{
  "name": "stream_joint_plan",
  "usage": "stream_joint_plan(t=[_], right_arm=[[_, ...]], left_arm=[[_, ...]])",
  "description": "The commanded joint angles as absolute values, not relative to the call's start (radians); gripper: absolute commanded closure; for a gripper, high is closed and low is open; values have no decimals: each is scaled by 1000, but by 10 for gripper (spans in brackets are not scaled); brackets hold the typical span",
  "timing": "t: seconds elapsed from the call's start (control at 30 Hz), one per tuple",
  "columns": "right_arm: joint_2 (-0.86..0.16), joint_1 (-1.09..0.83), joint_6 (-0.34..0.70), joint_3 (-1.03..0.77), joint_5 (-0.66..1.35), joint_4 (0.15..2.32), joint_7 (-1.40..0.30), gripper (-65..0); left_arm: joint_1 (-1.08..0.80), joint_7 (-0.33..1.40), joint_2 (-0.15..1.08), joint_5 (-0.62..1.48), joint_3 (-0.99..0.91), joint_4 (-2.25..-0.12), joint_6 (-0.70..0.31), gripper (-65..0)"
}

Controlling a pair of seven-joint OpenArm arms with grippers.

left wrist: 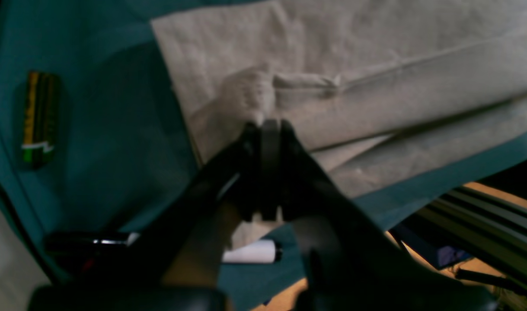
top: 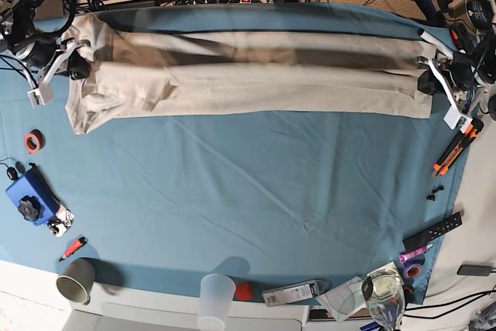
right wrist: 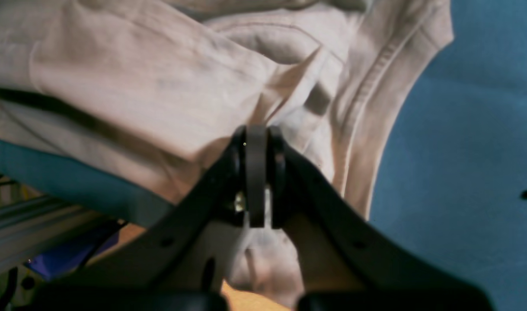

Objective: Fold the T-shirt properly
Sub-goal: 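Press the folded strip down and regrasp its end with both grippers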

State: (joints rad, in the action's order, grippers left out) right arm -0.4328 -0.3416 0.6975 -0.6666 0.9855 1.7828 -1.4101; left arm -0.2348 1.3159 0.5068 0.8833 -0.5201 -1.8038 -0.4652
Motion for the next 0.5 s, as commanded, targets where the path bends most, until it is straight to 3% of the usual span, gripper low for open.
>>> stream_joint_plan(t=[0.0,0.4,0.47], right_arm=[[-457,-352,698,-676,1006,1800,-1396,0],[-457,-391,698,-676,1026,1800,-1396,0],[-457,-391,698,-676,1043,1800,-1396,0]], left_arm=[[-227,1308,526,882,-529,-1820,-469,0],[-228,1278,526,763,-529,-1820,-446,0],[-228,1278,526,763,-529,-1820,-445,-76]])
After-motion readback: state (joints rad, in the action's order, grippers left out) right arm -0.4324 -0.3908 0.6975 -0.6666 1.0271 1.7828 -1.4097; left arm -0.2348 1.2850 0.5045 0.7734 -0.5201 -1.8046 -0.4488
